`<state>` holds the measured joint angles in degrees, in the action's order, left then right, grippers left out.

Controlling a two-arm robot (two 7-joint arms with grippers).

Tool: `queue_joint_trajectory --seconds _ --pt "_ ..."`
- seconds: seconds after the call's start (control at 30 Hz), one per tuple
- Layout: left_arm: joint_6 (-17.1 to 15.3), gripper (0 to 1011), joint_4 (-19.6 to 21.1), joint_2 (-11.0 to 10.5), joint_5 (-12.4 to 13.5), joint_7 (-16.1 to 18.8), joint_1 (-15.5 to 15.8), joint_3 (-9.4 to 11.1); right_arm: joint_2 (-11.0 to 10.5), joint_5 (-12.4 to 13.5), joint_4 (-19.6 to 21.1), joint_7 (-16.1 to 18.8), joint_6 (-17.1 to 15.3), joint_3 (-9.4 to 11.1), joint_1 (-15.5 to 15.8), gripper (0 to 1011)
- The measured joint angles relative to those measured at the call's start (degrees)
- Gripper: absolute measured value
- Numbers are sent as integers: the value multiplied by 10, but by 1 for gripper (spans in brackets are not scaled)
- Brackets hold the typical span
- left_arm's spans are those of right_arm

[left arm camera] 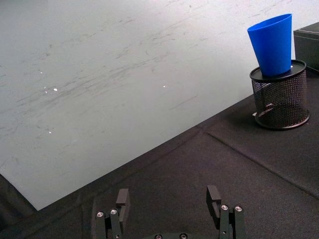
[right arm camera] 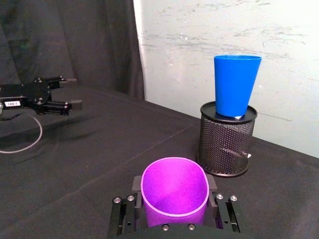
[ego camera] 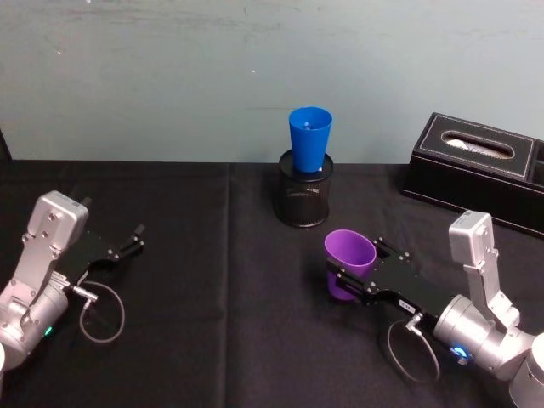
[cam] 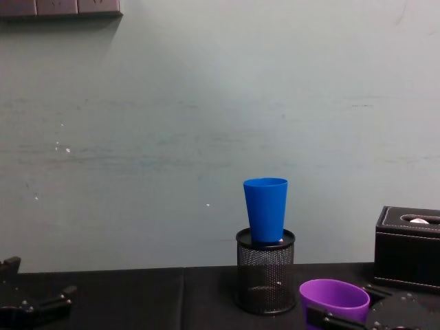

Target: Pick up one cup with a gripper and tap it against the other cup.

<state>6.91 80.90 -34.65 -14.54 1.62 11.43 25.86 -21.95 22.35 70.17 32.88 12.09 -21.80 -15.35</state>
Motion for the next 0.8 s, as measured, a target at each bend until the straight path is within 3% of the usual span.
queue_joint_trajectory --seconds 0.8 --pt "0 1011 0 0 0 0 0 0 12 4 -27 8 4 1 -6 724"
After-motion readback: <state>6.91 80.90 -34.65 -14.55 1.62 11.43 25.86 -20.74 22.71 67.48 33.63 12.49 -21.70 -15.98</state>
